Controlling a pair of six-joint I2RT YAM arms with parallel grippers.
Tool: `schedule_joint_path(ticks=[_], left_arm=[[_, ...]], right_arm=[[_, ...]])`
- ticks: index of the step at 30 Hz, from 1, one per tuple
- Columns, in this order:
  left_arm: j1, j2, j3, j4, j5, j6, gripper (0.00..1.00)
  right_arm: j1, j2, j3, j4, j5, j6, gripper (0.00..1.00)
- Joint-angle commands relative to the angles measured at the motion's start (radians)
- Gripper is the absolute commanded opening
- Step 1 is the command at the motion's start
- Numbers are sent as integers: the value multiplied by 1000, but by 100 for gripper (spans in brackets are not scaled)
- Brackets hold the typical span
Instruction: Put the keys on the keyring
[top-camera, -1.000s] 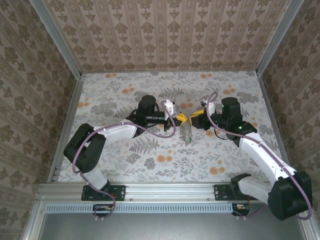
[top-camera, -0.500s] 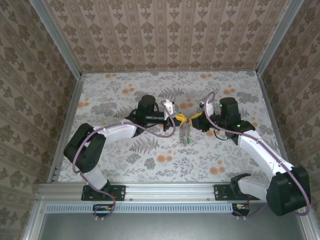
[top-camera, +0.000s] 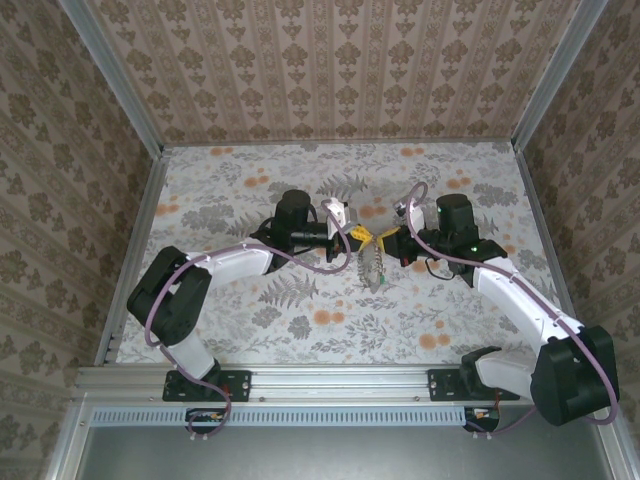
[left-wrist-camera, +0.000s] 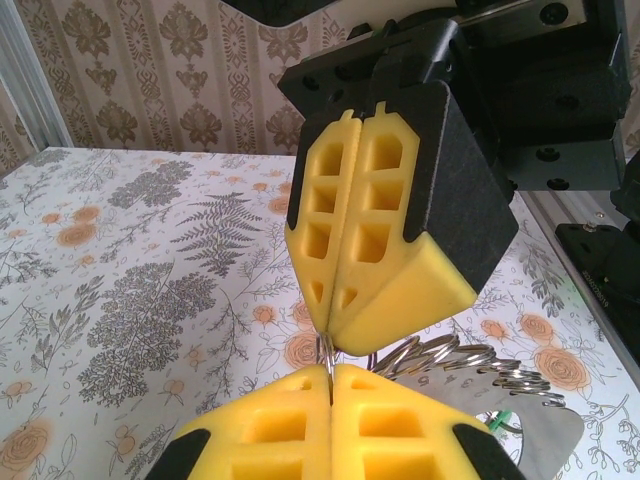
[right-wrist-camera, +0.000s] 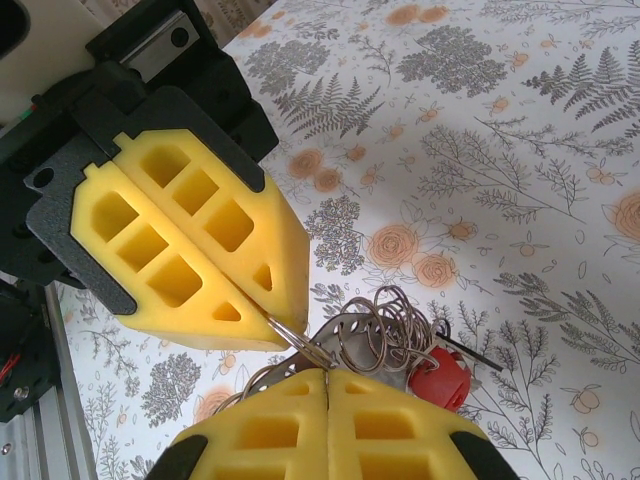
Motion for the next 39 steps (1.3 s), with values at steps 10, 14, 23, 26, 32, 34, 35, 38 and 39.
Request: schedule_joint_path(ticks=[10, 14, 23, 26, 32, 34, 35, 38, 39], left_arm=[[1, -49, -5, 100, 13, -43, 0], [-1, -48, -21, 135, -12, -64, 0], [-10, -20, -55, 259, -40, -132, 0], [-11, -11, -70, 293, -49, -150, 0], [-13, -10, -67, 242, -57, -118, 0], [-14, -5, -60, 226, -54, -109, 0], [-14, 2, -57, 223, -50, -109, 0], [-18, 14, -45, 208, -39, -107, 0], [-19, 17, -42, 202, -39, -104, 0]], right_arm=[[-9, -8, -18, 48, -3, 60, 2], [-7, -27, -61, 119, -11, 123, 1], [-3, -35, -135, 240, -15, 218, 1], [1, -48, -163, 292, -22, 210, 1], [8, -101, -192, 346, 52, 145, 0], [15, -108, -196, 363, 50, 118, 0], [21, -110, -193, 362, 52, 108, 0], [34, -115, -192, 367, 67, 83, 0], [38, -117, -194, 370, 70, 74, 0]])
